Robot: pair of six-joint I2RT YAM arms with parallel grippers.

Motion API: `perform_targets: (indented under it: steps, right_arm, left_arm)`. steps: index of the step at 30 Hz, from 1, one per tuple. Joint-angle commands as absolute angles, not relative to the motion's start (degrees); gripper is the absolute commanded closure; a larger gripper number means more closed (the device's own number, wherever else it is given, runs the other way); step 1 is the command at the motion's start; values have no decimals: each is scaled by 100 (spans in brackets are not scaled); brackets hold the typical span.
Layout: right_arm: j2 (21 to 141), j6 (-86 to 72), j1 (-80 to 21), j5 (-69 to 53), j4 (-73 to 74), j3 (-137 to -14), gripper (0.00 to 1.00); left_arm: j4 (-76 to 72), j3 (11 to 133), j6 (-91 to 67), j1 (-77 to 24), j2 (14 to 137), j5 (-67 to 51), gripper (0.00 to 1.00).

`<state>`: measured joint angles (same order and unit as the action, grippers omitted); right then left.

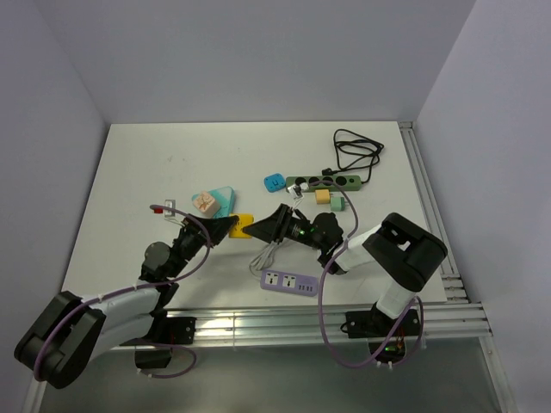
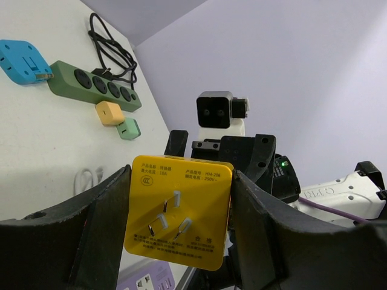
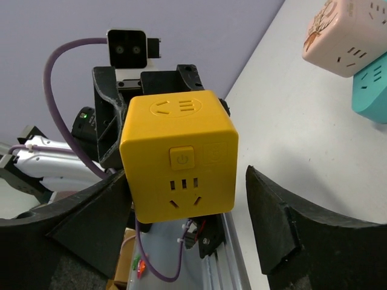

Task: Insert the plug
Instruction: Adjust the plug.

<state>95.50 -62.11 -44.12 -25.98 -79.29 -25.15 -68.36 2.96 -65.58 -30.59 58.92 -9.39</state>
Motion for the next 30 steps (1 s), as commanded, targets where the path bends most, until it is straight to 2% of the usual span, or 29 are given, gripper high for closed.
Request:
perform_targets:
  steps: [1, 14, 19, 27, 30]
  right_arm:
    - [9598, -5985, -4447, -2891, -8666, -2522, 22]
    - [9729, -6020, -4553, -3006, -8701, -2698, 23]
    - [9659, -5942, -4562, -2997, -8578, -2742, 28]
    - [9536, -5871, -4562, -2971, -8350, -2865, 28]
    - [9457, -5818, -4562, -2971, -8227, -2927, 24]
  left_arm:
    - [-8024, 475, -6697, -3085, 5713, -940, 100]
    - [-8719, 501, -6864, -3085, 6442, -1116, 100]
    - [-8736, 475, -6855, -3085, 6469, -1116, 100]
    - [-8710, 387, -6855, -3085, 6425, -1116, 100]
    - [-8666, 378, -6847, -3085, 6390, -1125, 100]
